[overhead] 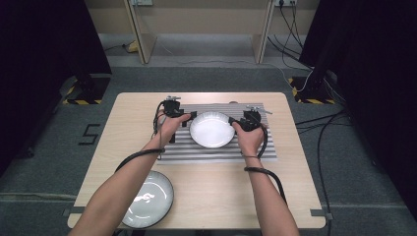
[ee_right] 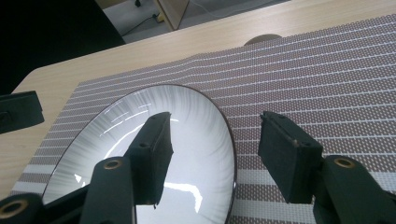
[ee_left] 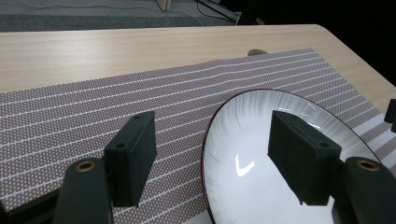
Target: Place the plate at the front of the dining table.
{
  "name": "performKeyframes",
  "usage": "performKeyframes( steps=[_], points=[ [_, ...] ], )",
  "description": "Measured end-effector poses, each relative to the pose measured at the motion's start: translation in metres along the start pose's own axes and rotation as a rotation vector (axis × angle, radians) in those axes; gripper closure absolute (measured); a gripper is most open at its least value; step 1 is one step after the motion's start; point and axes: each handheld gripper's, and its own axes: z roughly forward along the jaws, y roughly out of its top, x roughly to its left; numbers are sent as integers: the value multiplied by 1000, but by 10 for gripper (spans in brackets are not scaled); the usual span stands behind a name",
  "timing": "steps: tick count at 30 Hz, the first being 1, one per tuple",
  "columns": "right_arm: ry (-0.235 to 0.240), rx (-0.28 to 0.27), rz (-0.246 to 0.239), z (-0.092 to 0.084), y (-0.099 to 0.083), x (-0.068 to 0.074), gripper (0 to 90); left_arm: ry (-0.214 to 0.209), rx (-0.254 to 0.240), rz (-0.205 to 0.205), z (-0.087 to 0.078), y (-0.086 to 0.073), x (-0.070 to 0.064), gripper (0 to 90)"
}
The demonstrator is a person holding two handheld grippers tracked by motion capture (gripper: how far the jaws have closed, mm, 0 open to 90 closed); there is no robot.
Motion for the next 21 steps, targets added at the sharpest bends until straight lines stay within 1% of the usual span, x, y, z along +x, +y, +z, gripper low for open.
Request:
performKeyframes(
  steps=[2,3,6,9,11,12,14,15,17,18,21],
  points=[
    [2,-2,1,-3,-1,-1,441,6,7,10,-3,0,1,309],
    [1,-2,4,-4,-1,-2,441,6,9,10,-4,0,1,306],
    [-3,0,2,-8,-3,-5,439,-7,8,-10,-11,3,2,297],
    [-4,0,1,-12,-4,-8,436,-4,1,0,-17,7,3,296],
    [-6,1,3,-15,-5,-10,434,-6,2,-4,-23,10,6,297],
    [-3,-1,4,-17,-5,-10,433,-1,2,6,-25,10,8,297],
    [-2,-6,-5,-20,-4,-11,432,7,3,9,-29,11,10,297],
    [0,-6,2,-21,-4,-10,431,8,5,13,-31,11,12,297],
    [4,-8,-1,-23,-4,-10,430,15,6,22,-35,11,15,297],
    [5,-9,-5,-25,-4,-10,430,2,0,28,-36,11,17,297],
    [21,-7,-5,-29,-4,-9,425,14,5,38,-45,12,19,297]
  ],
)
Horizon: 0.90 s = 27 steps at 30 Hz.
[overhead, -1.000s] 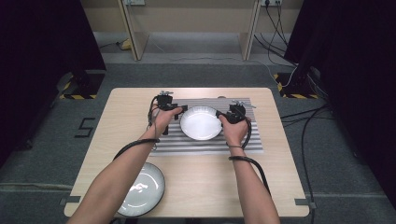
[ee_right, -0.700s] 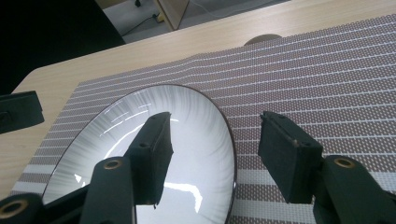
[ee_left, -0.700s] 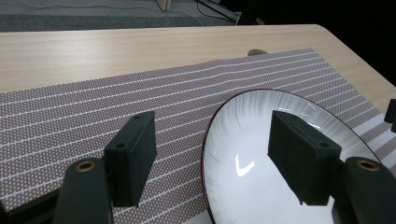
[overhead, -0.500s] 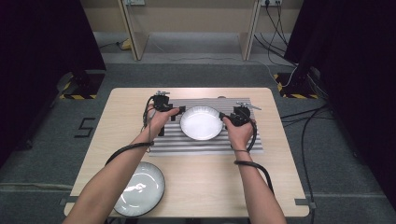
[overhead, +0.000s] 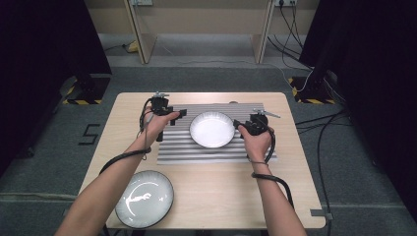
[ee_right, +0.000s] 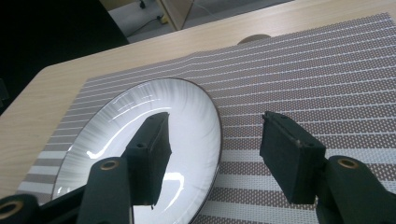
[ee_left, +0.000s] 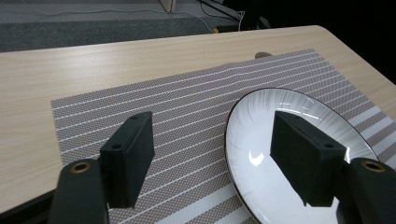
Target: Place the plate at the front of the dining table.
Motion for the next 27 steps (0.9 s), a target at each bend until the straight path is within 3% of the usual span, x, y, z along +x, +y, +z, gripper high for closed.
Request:
performKeyframes(
  steps=[8,12,27],
  points=[
    [12,-6,-22,-10,0,3,424,-30,-4,15,-22,-1,3,297],
    [18,-3,-27,-13,-4,1,424,-54,-14,0,-31,-3,5,297],
    [20,-4,-24,-27,-17,-7,420,-31,-26,13,-55,-22,18,297]
  ],
)
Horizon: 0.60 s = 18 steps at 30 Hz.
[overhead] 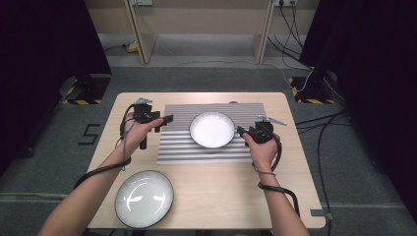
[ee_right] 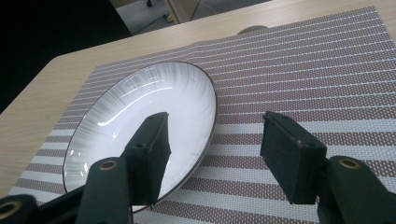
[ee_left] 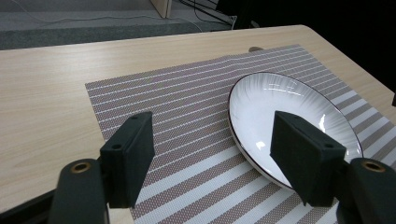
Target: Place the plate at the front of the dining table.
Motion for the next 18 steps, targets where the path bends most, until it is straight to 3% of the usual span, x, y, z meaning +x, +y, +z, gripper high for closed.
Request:
performKeyframes(
  steps=[18],
  points=[
    [2,-5,11,-14,-12,-3,415,13,-1,6,-26,-32,13,297]
  ],
)
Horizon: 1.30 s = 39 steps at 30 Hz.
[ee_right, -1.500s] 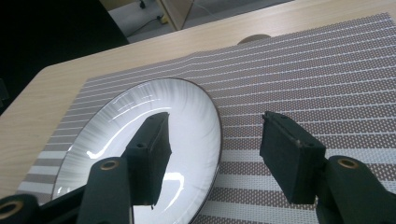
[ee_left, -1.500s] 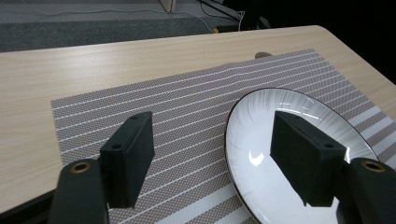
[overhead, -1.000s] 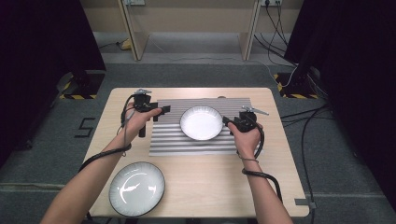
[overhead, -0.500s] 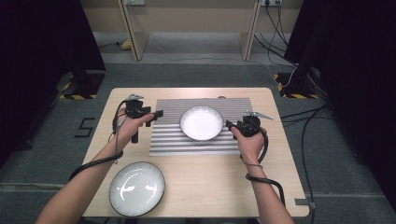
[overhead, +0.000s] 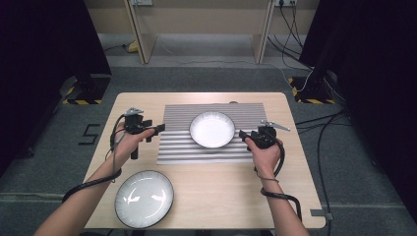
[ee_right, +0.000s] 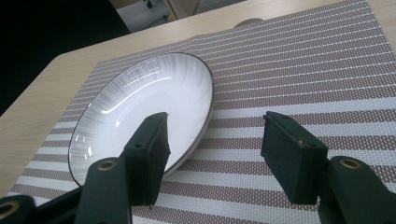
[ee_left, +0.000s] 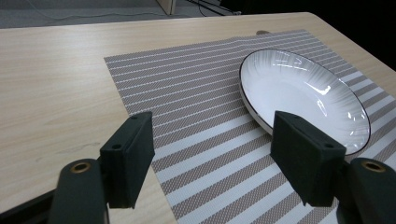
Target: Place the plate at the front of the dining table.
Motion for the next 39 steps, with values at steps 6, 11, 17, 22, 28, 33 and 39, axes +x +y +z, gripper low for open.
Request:
performKeyframes(
  steps=[6,11,17,22,28,33,39],
  points=[
    [-4,0,5,-8,-6,-3,412,0,-6,-1,-12,-10,6,297],
    [-6,1,6,-12,-10,-4,411,3,-12,0,-19,-18,8,297],
    [-7,-2,7,-18,-14,-4,408,2,-37,-5,-26,-26,6,297],
    [-13,3,7,-23,-19,-5,406,-3,-43,-10,-30,-36,4,297],
    [-19,9,9,-31,-26,-9,407,-6,-37,2,-36,-49,3,297],
    [-20,5,10,-37,-32,-11,406,-6,-44,-1,-43,-55,4,297],
    [-18,-1,11,-46,-37,-13,406,-7,-51,1,-51,-62,3,297]
  ],
)
